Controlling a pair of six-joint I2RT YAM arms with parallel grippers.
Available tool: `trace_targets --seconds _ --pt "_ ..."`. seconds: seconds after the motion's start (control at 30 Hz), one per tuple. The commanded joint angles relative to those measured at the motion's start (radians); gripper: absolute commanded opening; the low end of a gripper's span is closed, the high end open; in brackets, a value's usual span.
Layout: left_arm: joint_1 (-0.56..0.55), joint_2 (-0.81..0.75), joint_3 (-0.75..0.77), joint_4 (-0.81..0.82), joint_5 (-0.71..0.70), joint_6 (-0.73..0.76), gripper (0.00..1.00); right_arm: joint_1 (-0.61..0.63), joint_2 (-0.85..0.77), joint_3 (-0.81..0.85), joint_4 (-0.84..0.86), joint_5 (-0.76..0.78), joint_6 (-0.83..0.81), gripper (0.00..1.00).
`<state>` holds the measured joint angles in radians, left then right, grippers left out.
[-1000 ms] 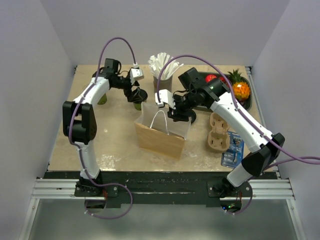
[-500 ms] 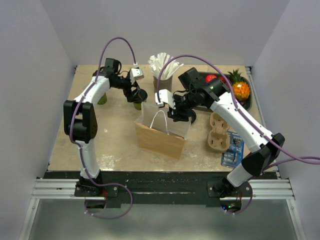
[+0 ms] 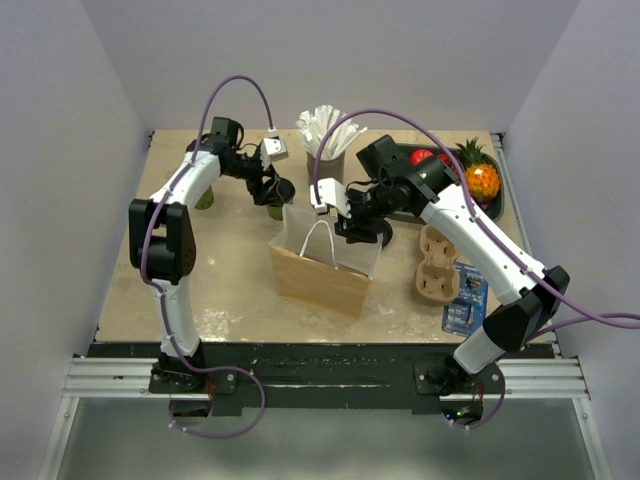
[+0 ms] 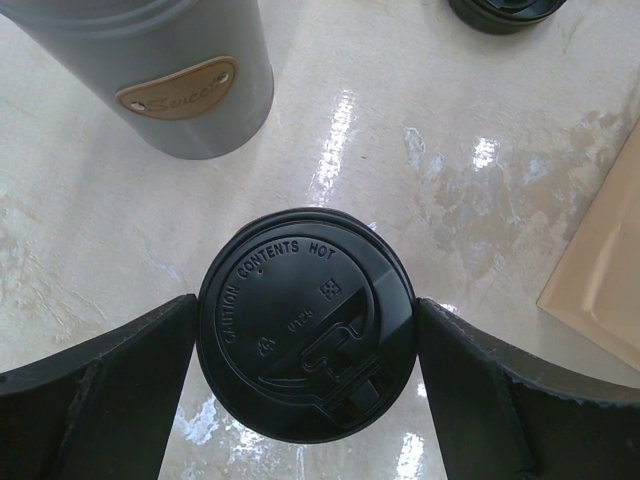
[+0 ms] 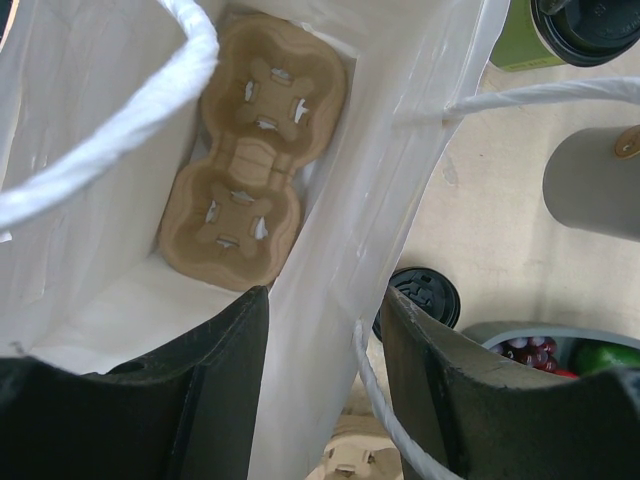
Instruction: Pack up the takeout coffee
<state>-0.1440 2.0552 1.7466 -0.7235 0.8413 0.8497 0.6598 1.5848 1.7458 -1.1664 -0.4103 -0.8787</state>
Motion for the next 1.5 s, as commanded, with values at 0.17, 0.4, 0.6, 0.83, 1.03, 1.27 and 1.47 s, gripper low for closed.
trace_targets --seconds 0.17,0.4,0.6,0.83,1.03,1.27,1.47 --pt "0.004 0.01 0.034 0.052 -0.013 -0.006 0.85 0.0 0.006 0.009 0.017 -0.002 0.015 0.52" --pt "0.004 -0.036 0.048 0.026 0.019 0.005 0.71 0.0 -0.012 0.0 0.027 0.004 0.027 0.52" --pt "0.007 -0.082 0.039 -0.002 0.028 -0.015 0.6 -0.003 -0.043 -0.011 0.082 0.019 0.098 0.63" --pt "0.023 -0.113 0.04 -0.004 0.028 -0.069 0.56 -0.003 -0.059 0.053 0.146 -0.007 0.213 0.7" --pt "0.043 -0.173 0.057 -0.028 0.01 -0.087 0.53 -0.003 -0.071 0.09 0.186 -0.002 0.277 0.75" --pt "0.07 -0.244 0.056 -0.066 -0.011 -0.106 0.5 -0.008 -0.076 -0.015 0.275 0.021 0.34 0.73" --pt "0.086 -0.282 0.057 -0.097 -0.027 -0.12 0.43 -0.017 -0.068 -0.014 0.275 -0.01 0.359 0.42"
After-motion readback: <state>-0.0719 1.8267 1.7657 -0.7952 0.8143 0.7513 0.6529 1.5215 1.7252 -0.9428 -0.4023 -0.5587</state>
